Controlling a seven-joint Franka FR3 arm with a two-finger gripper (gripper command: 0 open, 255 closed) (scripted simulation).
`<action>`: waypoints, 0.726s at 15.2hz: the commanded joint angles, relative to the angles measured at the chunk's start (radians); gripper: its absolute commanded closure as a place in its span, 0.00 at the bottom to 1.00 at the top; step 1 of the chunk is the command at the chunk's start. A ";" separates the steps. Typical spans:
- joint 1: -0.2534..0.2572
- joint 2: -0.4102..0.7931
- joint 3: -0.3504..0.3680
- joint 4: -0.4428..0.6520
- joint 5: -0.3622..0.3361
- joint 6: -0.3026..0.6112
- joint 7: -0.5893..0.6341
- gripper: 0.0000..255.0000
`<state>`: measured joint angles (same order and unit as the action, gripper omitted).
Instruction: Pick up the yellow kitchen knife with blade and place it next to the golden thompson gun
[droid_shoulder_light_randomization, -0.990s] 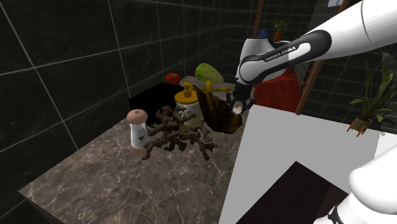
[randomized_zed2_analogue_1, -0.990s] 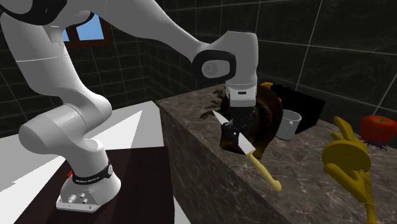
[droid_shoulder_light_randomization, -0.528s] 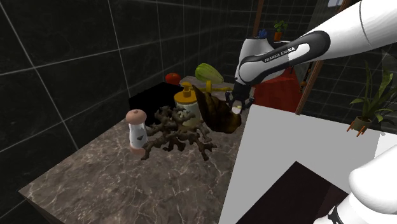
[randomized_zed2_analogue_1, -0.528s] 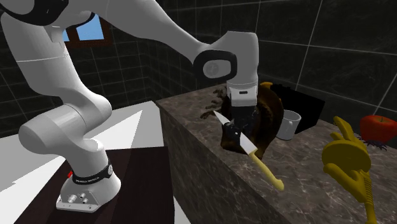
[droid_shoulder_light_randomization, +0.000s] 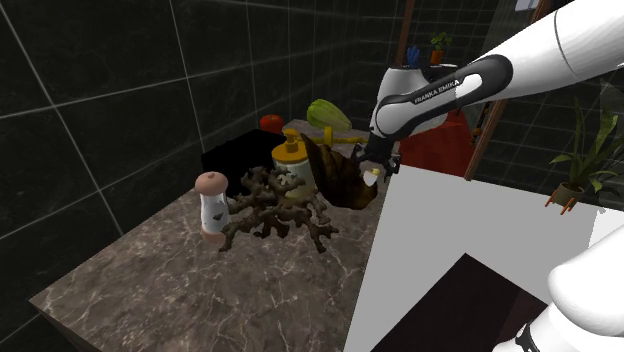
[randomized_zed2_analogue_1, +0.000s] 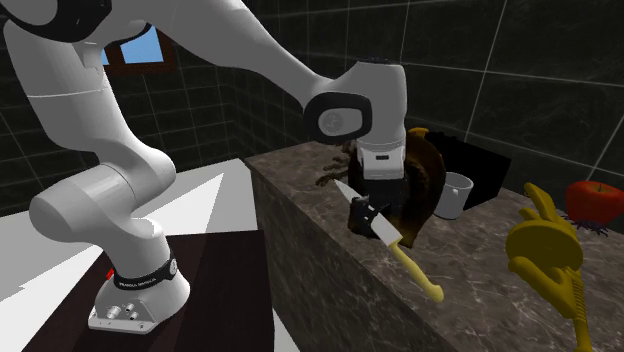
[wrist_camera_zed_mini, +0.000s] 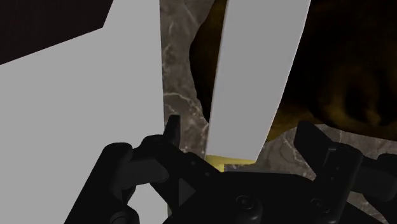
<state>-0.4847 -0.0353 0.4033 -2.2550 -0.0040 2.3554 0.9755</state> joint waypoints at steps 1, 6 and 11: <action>0.008 0.024 0.007 0.015 0.019 -0.107 -0.009 0.00; 0.008 -0.010 0.004 0.043 0.035 -0.167 -0.021 0.00; 0.009 -0.010 0.004 0.043 0.035 -0.167 -0.021 0.00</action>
